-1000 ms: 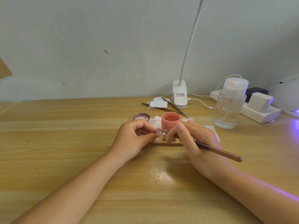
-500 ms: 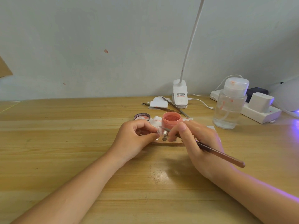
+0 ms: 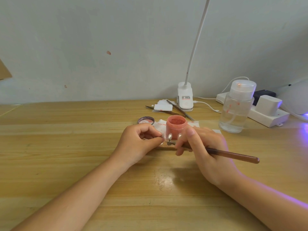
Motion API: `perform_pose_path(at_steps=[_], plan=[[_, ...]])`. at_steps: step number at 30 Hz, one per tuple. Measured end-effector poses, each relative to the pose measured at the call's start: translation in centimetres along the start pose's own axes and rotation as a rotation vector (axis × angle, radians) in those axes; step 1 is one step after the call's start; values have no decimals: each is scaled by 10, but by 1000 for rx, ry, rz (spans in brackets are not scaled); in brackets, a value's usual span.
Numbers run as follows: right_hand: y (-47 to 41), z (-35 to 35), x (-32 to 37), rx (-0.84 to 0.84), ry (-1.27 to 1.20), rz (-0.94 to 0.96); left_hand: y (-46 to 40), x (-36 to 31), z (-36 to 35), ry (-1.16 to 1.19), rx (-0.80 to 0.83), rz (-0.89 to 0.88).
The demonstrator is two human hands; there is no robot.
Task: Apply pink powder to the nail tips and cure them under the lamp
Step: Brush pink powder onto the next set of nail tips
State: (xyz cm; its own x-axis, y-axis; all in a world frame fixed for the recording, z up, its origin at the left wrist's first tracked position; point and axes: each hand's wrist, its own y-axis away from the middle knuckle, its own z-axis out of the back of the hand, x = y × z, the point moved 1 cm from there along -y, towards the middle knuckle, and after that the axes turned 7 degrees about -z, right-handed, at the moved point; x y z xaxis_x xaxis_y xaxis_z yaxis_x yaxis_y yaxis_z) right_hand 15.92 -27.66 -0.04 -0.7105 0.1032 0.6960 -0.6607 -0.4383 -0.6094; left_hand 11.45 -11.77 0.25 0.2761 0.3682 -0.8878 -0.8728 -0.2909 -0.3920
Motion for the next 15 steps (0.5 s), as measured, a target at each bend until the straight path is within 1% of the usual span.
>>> perform_pose_path(at_steps=[2, 4, 8, 10, 12, 15], plan=[[-1, 0, 1, -13, 57, 3, 0, 0, 0, -1, -1, 4], [-3, -1, 1, 11, 104, -19, 1, -1, 1, -2, 4, 5], [-1, 0, 0, 6, 41, 15, 0, -1, 0, -16, 2, 8], [-2, 0, 1, -7, 77, 27, 0, -1, 0, -13, 3, 13], [-3, -1, 1, 11, 126, -1, 1, -1, 0, -5, 11, 14], [-2, -1, -1, 19, 76, 0, 1, -1, 0, -8, 6, 13]])
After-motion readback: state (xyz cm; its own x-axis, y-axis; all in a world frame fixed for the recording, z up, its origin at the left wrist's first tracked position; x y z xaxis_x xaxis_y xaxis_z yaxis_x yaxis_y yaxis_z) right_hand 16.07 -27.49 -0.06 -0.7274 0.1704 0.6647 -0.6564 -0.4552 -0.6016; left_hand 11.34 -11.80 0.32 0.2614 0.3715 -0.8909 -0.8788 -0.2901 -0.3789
